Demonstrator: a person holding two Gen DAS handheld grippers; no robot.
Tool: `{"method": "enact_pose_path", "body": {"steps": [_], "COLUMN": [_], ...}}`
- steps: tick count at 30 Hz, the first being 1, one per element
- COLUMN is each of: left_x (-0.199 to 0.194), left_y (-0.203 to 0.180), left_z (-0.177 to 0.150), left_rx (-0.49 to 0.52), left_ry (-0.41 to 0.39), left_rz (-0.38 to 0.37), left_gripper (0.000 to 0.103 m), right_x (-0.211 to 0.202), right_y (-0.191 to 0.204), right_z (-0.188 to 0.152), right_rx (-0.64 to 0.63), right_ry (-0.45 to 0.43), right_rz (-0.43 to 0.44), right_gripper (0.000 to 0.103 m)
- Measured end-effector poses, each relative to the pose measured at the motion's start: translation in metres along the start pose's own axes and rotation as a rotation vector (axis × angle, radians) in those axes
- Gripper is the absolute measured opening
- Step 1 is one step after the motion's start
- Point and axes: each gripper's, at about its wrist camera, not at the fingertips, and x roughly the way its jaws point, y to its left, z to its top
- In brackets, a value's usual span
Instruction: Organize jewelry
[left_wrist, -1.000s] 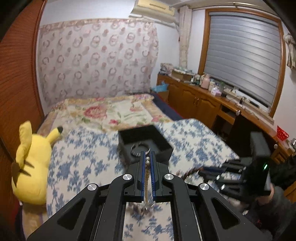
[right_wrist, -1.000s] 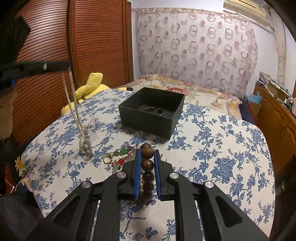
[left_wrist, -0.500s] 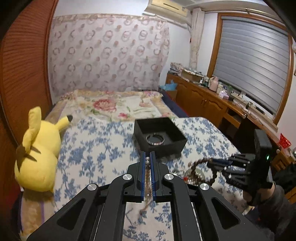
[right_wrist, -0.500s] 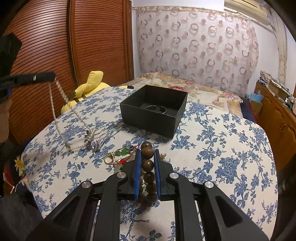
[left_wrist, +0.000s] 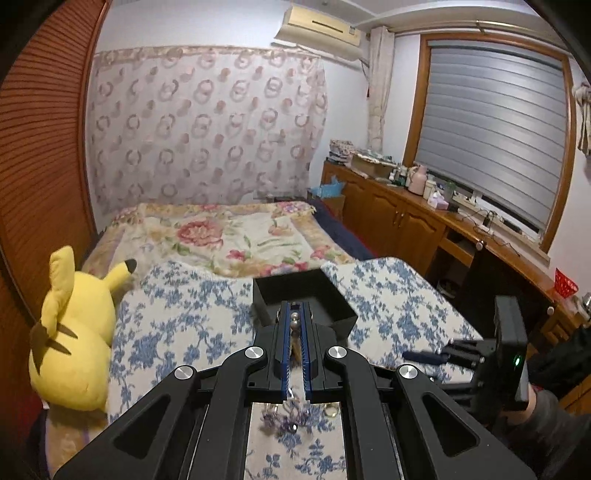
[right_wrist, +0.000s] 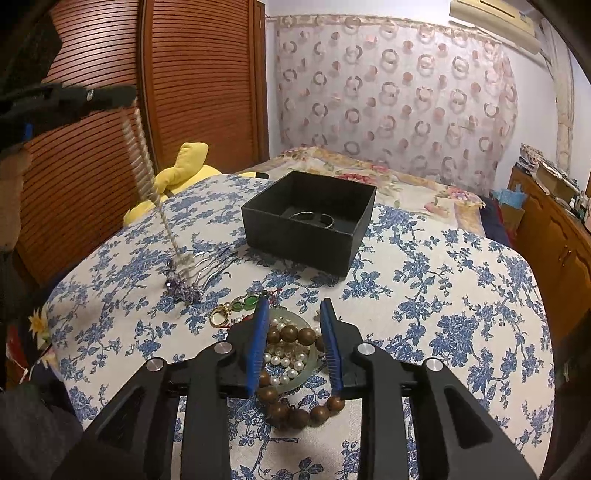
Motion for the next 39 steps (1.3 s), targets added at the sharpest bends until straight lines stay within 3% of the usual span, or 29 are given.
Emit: {"method": "enact_pose_path", "body": {"steps": [9,25,39], "left_x": [0.005,-0.021,-0.002], "left_y": [-0.010,-0.038,-0.032], "left_z": [0.023,0.077,0.076], "left_rx": [0.004,0.064,0.068], "left_ry": [-0.033,-0.162,-0.127], "left_rz": [-0.014,-0.018,-0.018], "left_gripper": [0.004,0.004,0.004], "right_x": [0.001,-0.002,0.016], "right_y": [0.005,-0.002,-0.018], "right_z": [0.000,0.000,-0.025], "right_rx": [-0.010,0.001,0.052], "right_ry": [0.002,-0.001,0.088], "right_rz": [0.011,0.008,-0.009], "right_gripper": [0.031,0.031,0.031]}}
